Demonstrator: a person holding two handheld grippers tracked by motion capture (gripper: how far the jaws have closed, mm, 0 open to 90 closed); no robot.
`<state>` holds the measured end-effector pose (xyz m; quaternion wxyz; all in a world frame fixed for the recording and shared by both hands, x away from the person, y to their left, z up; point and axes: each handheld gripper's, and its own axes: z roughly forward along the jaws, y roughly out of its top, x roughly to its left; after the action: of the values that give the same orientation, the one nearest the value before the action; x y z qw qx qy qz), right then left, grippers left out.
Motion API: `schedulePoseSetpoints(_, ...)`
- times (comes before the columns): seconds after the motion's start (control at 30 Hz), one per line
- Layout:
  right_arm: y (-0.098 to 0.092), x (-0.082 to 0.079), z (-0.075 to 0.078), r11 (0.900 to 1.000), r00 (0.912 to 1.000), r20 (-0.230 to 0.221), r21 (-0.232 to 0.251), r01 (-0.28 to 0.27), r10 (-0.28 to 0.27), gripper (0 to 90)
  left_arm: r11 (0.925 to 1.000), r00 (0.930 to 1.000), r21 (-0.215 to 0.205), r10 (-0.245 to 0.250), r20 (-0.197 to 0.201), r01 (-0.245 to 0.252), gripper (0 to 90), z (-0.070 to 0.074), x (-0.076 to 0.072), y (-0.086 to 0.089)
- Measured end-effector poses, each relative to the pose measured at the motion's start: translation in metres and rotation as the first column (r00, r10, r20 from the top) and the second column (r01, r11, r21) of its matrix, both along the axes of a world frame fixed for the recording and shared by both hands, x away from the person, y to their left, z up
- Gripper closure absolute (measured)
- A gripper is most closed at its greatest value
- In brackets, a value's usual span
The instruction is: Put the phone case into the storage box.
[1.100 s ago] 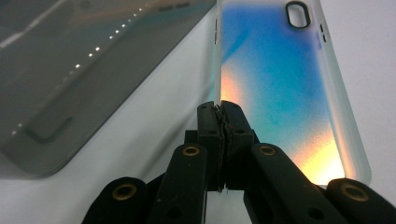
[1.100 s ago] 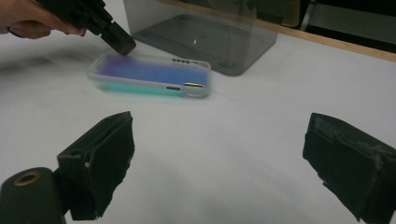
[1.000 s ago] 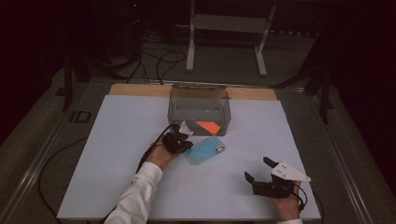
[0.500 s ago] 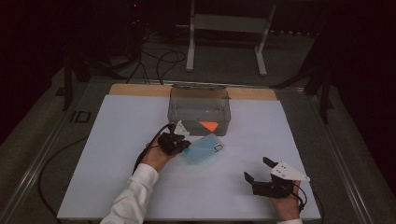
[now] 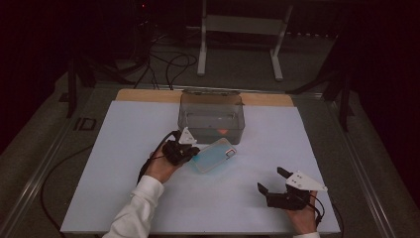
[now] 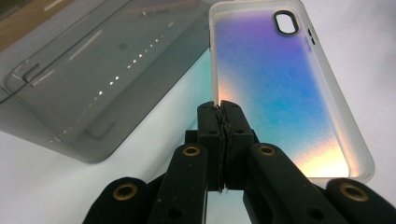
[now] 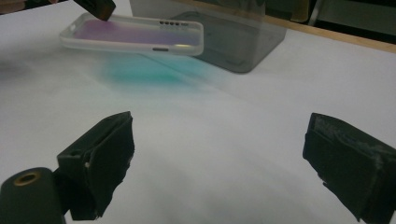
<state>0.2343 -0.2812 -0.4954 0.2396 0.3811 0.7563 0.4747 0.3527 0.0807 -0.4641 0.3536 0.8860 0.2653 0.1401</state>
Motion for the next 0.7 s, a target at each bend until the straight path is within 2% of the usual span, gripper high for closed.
schedulePoseSetpoints(0.23, 0.002, 0.004, 0.001, 1.0, 0.9998, -0.022, 0.02, 0.004, -0.004, 8.9, 0.9999, 0.9996, -0.012, 0.003, 0.029, -0.003, 89.3, 0.009, -0.005, 0.006)
schedulePoseSetpoints(0.3, 0.003, 0.006, 0.005, 0.999, 0.9995, -0.031, 0.041, -0.004, 0.005, 8.9, 0.9998, 0.999, -0.017, 0.004, 0.044, -0.003, 89.3, 0.013, -0.007, 0.009)
schedulePoseSetpoints(0.57, 0.009, 0.013, 0.014, 1.0, 0.9987, -0.048, 0.025, -0.016, 0.017, 8.9, 0.9997, 0.9971, -0.023, 0.013, 0.074, -0.011, 89.3, 0.022, -0.01, 0.015)
schedulePoseSetpoints(0.7, 0.015, 0.018, 0.023, 0.999, 0.9976, -0.055, 0.023, -0.04, 0.042, 8.9, 0.9997, 0.9959, -0.025, 0.009, 0.09, -0.007, 89.3, 0.027, -0.014, 0.016)
